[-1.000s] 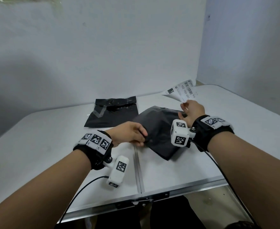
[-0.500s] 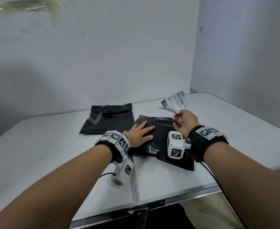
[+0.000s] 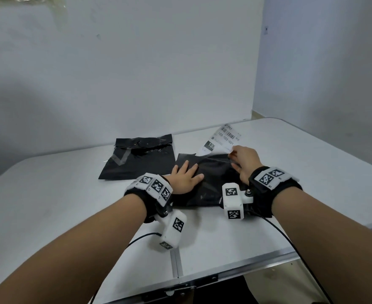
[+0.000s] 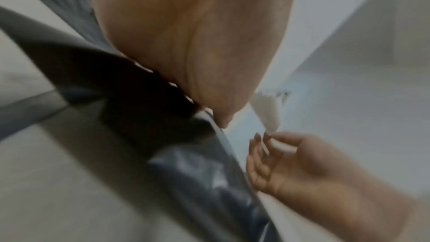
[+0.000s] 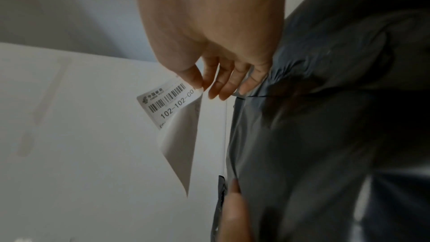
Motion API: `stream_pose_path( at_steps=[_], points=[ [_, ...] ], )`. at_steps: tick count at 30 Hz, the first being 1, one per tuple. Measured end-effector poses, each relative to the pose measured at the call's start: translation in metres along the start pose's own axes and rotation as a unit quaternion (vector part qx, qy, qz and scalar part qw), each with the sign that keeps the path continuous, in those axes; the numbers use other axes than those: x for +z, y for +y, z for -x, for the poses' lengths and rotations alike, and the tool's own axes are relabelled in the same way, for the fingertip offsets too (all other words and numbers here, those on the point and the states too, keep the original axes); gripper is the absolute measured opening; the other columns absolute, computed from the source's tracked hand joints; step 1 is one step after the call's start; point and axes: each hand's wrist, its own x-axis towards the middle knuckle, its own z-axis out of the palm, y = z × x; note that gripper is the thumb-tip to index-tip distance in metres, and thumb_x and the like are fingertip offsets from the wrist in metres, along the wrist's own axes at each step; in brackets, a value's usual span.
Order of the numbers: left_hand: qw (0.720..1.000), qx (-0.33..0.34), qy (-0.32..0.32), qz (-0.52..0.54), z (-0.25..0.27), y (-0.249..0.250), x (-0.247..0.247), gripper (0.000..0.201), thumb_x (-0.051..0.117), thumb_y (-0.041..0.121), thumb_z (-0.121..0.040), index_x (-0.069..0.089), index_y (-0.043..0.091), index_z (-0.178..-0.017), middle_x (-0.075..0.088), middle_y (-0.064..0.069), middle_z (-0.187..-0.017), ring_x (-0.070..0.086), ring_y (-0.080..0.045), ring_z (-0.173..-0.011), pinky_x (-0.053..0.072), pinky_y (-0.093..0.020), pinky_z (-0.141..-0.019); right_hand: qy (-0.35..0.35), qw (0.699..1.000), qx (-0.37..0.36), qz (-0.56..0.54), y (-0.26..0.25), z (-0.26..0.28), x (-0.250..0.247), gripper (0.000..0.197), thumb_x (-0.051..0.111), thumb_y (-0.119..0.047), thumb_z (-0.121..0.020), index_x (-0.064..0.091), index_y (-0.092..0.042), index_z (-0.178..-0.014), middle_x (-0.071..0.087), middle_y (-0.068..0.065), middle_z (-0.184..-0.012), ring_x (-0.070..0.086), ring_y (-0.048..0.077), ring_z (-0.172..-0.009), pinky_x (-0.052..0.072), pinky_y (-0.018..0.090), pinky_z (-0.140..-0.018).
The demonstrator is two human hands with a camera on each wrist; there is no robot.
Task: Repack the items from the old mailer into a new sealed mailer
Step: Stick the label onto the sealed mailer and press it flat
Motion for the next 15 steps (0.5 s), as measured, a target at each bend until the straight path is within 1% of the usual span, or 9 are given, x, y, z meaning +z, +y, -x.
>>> stream_pose_path(
  at_steps=[1, 2, 4, 5, 6, 8, 10, 14, 15],
  points=[
    [0.996, 0.0, 0.024, 0.087, 0.001, -0.002, -0.008, 0.046, 0.018, 0.019, -0.104, 0.022, 0.014, -0.15, 0.01, -0.012, -0.16, 0.005, -0.034, -0.147, 0.008, -0.047, -0.119, -0.001, 1.0, -0.005, 0.016, 0.0, 0.0, 0.001, 0.021, 0.048, -0.013, -0.089, 0.051, -0.019, -0.069, 0.051, -0.001, -0.072, 0.049, 0.013, -0.065, 0.039, 0.024, -0.059],
    [0.978, -0.014, 0.07, 0.196, 0.002, -0.006, -0.017, 0.044, 0.024, 0.022, -0.104, 0.033, 0.011, -0.145, 0.027, -0.011, -0.155, 0.022, -0.03, -0.144, 0.017, -0.04, -0.117, -0.001, 1.0, -0.01, 0.025, 0.001, -0.001, 0.002, 0.022, 0.048, -0.012, -0.09, 0.052, -0.017, -0.069, 0.052, 0.0, -0.073, 0.049, 0.015, -0.068, 0.038, 0.024, -0.059],
    [0.906, -0.06, 0.186, 0.376, 0.003, -0.019, -0.029, 0.036, 0.042, 0.027, -0.099, 0.057, 0.01, -0.127, 0.059, -0.009, -0.131, 0.052, -0.024, -0.122, 0.038, -0.031, -0.103, -0.013, 0.999, -0.017, 0.033, 0.003, -0.001, 0.004, 0.019, 0.049, -0.011, -0.091, 0.054, -0.016, -0.073, 0.055, 0.002, -0.078, 0.05, 0.014, -0.072, 0.037, 0.023, -0.061],
    [0.865, -0.066, 0.218, 0.448, 0.003, -0.025, -0.031, 0.031, 0.049, 0.028, -0.096, 0.064, 0.01, -0.118, 0.066, -0.006, -0.117, 0.059, -0.02, -0.109, 0.044, -0.029, -0.095, -0.023, 0.999, -0.018, 0.033, 0.004, 0.001, 0.006, 0.016, 0.05, -0.011, -0.091, 0.055, -0.016, -0.076, 0.058, 0.002, -0.08, 0.052, 0.012, -0.072, 0.038, 0.022, -0.061],
    [0.829, -0.06, 0.222, 0.509, 0.005, -0.028, -0.032, 0.028, 0.053, 0.026, -0.095, 0.067, 0.009, -0.112, 0.069, -0.003, -0.108, 0.061, -0.016, -0.1, 0.047, -0.025, -0.088, -0.033, 0.999, -0.019, 0.035, 0.004, 0.003, 0.006, 0.013, 0.052, -0.012, -0.09, 0.057, -0.016, -0.079, 0.06, 0.002, -0.082, 0.054, 0.011, -0.071, 0.039, 0.021, -0.061],
    [0.778, -0.044, 0.208, 0.591, 0.008, -0.032, -0.033, 0.025, 0.059, 0.023, -0.092, 0.069, 0.006, -0.108, 0.069, -0.001, -0.099, 0.059, -0.011, -0.09, 0.047, -0.017, -0.076, -0.053, 0.997, -0.027, 0.05, 0.004, 0.006, 0.008, 0.009, 0.054, -0.012, -0.089, 0.057, -0.016, -0.082, 0.064, 0.003, -0.088, 0.057, 0.01, -0.071, 0.04, 0.021, -0.062],
    [0.763, -0.036, 0.201, 0.614, 0.01, -0.035, -0.034, 0.025, 0.064, 0.024, -0.089, 0.07, 0.006, -0.106, 0.068, 0.0, -0.092, 0.059, -0.007, -0.083, 0.047, -0.014, -0.072, -0.07, 0.995, -0.033, 0.06, 0.002, 0.008, 0.011, 0.01, 0.055, -0.012, -0.089, 0.056, -0.016, -0.08, 0.064, 0.004, -0.089, 0.057, 0.01, -0.071, 0.04, 0.022, -0.063],
    [0.772, -0.029, 0.189, 0.607, 0.015, -0.038, -0.031, 0.017, 0.069, 0.024, -0.085, 0.071, 0.011, -0.096, 0.066, 0.006, -0.076, 0.058, 0.001, -0.062, 0.048, -0.015, -0.07, -0.099, 0.992, -0.026, 0.075, 0.003, 0.012, 0.02, 0.01, 0.054, -0.014, -0.091, 0.056, -0.017, -0.081, 0.064, 0.0, -0.087, 0.06, 0.012, -0.078, 0.043, 0.022, -0.068],
    [0.771, -0.031, 0.195, 0.605, 0.016, -0.038, -0.03, 0.013, 0.069, 0.022, -0.085, 0.071, 0.012, -0.092, 0.067, 0.005, -0.076, 0.059, 0.0, -0.062, 0.049, -0.017, -0.071, -0.104, 0.991, -0.026, 0.076, 0.003, 0.014, 0.022, 0.011, 0.054, -0.015, -0.091, 0.056, -0.017, -0.081, 0.064, 0.0, -0.088, 0.06, 0.012, -0.08, 0.043, 0.022, -0.069]
  ],
)
